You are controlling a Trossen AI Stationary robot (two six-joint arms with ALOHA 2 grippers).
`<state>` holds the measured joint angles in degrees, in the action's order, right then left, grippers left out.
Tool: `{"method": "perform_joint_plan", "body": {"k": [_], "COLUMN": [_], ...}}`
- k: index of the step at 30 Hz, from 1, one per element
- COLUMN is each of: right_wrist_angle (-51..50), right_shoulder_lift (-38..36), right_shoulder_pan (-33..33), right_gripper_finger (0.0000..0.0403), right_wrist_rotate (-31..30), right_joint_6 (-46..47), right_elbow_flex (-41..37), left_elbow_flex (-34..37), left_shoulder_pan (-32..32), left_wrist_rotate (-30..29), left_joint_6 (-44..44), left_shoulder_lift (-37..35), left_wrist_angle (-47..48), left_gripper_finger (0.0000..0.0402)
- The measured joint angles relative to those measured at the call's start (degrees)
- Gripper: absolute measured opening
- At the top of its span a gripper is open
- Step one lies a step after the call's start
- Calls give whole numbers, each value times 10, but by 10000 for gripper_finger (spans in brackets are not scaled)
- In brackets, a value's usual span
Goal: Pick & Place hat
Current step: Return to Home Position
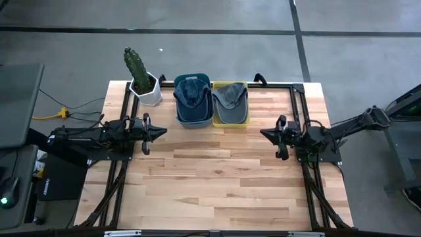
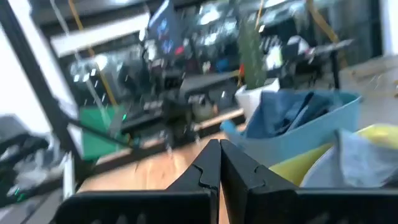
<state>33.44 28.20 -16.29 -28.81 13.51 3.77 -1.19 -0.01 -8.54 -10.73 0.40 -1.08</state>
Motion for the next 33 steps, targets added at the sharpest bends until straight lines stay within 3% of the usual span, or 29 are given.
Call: {"method": "perform_joint_plan", "body": {"k": [3, 9, 18, 29, 33], "right_wrist_angle": [63, 65, -132, -289, -299], "right_shoulder_lift": [-19, -52, -130, -210, -215], "right_shoulder_pan": [0, 0, 2, 2, 2], "right_gripper_finger": [0, 0, 0, 0, 0], "right_wrist_rotate": [-10, -1, 40, 101, 135], "right_joint_6": [-40, -125, -65, -81, -94], "right_elbow_flex": [-31, -32, -32, -32, -32], "left_elbow_flex": [0, 0, 0, 0, 0], "left_shoulder_pan": [0, 0, 0, 0, 0], "left_wrist_rotate": [0, 0, 0, 0, 0], "left_joint_6": [0, 0, 0, 0, 0], "left_shoulder_lift": [0, 0, 0, 0, 0], "left_wrist_angle": [0, 0, 0, 0, 0], "left_gripper_finger": [0, 0, 0, 0, 0]}}
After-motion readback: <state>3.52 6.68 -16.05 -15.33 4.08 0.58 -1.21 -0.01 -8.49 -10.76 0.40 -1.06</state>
